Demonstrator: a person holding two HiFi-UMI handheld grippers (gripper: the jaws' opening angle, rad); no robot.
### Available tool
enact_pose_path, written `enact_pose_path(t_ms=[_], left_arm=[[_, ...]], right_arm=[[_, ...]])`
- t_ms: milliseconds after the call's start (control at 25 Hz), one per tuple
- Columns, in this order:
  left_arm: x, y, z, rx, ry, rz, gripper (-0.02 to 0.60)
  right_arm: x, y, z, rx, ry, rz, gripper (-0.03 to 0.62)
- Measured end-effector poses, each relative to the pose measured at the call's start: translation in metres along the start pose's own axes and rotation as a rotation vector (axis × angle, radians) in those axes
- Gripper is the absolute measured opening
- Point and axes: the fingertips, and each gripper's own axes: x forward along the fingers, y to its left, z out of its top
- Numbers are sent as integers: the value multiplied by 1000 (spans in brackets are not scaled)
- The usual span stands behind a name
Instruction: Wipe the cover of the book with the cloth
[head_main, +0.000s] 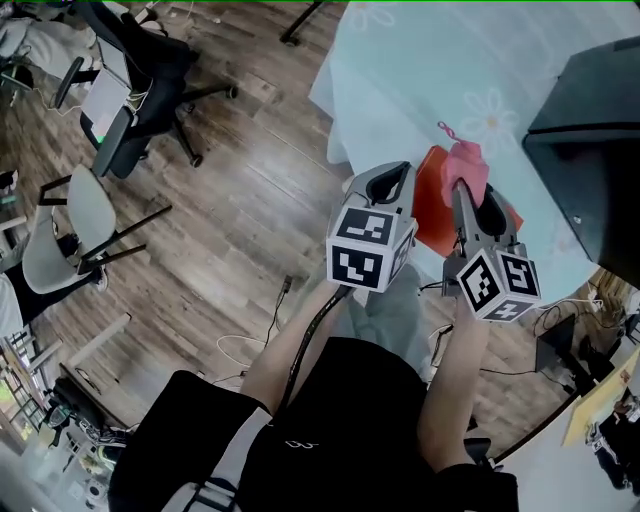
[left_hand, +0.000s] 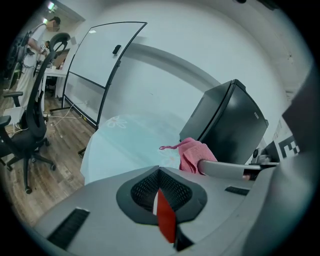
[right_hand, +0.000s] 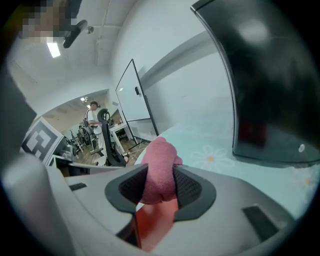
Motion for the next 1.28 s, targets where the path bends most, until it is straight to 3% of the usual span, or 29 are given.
enact_pose_path(t_ms=[440,640,760,920,1280], left_arm=[[30,2,-23,-28,64,58,12],[34,6,-32,19,110,98,12],[38,5,-36,-21,125,84,12],[42,2,-45,31,166,88,12],[46,-10,-54,36,208,56,12]], right_arm=[[41,-12,-39,22,107,37,147],[49,-14,-52,84,129,26,147],[52,-16,-54,112,127,32,147],[53,-20,-58,143,124,32,149],[44,-30,-62,171,116,14,150]])
